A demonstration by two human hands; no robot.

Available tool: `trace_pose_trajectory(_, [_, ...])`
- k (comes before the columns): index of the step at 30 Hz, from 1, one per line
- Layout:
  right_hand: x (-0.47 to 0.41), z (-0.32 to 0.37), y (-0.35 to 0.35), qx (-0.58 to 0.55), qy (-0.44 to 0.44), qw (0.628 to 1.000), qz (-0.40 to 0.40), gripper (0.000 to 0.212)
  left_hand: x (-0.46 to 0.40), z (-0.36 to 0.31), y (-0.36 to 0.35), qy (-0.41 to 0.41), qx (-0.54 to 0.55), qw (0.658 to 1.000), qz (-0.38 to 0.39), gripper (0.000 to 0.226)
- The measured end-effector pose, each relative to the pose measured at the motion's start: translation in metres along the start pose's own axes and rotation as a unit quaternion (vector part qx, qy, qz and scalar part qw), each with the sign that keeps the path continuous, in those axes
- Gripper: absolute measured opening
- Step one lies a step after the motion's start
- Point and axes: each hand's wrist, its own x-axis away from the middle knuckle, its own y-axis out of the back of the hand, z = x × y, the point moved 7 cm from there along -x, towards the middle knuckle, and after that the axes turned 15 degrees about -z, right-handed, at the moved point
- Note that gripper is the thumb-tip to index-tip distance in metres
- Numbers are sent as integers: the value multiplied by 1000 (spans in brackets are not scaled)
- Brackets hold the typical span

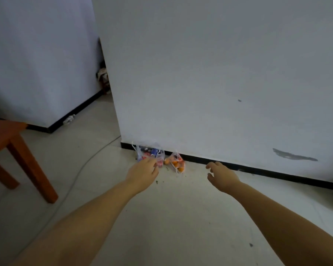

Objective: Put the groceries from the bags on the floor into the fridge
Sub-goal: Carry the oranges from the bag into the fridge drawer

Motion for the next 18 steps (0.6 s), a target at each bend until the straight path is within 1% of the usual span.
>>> trace_pose_trajectory(4, [-73, 13, -22, -11, 17, 1000, 15, 36, -71, 25, -20, 3, -18, 1000, 7, 27])
trace_pose_trajectory(8, [-157, 13, -40, -14, 14, 1000, 9, 35, -156, 39, -50, -33, 3, 999, 6, 27])
trace_pose_trajectory(11, [-217, 9, -50, -18, -18, 1000, 5, 34, -223, 48, -71, -58, 15, 998, 15, 24])
trace_pose_trajectory(15, [-284, 0, -64, -42, -61, 997, 6, 34, -308, 65, -98, -89, 4, 995, 45, 26])
trace_pose_trajectory(18, [-310, -9, -83, -41, -81, 996, 27, 33, -352, 82, -129, -68, 13, 995, 73, 25])
